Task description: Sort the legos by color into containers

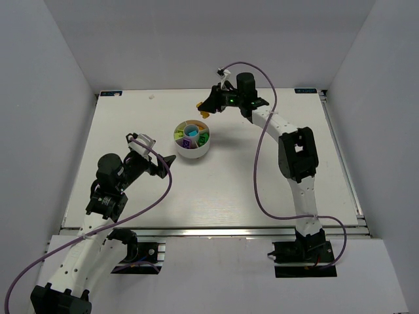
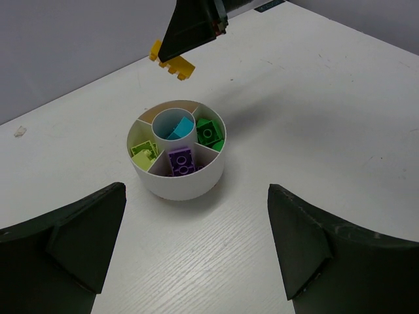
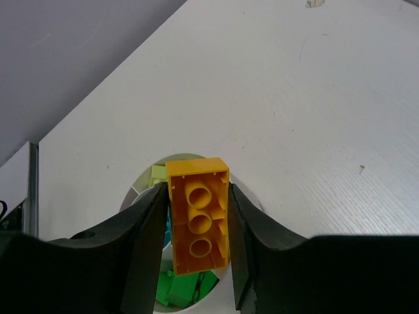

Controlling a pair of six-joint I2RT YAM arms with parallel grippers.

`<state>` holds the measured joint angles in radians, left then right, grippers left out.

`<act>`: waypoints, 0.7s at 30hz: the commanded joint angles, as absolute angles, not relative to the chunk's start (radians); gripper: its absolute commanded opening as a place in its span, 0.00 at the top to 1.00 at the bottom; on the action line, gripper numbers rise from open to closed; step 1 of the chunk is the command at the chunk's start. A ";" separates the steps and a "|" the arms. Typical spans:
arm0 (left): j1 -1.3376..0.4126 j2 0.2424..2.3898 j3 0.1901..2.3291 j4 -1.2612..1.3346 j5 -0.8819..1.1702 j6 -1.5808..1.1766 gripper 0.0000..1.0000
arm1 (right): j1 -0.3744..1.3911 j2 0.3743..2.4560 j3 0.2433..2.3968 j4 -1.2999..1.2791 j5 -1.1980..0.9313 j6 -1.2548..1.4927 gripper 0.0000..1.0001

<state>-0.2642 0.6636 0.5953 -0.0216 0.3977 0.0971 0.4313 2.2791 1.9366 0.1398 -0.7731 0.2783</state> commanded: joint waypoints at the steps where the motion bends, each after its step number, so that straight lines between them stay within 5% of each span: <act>1: -0.268 0.655 0.586 -0.008 0.391 0.107 0.02 | 0.462 2.281 1.982 0.238 -0.735 0.351 0.97; 21: -0.268 0.641 0.588 -0.009 0.396 0.107 0.02 | 0.476 2.315 1.924 0.226 -0.670 0.347 0.95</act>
<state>-0.2642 0.6559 0.5953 -0.0212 0.3977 0.0982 0.4789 2.3043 1.9186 0.1864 -0.6853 0.3576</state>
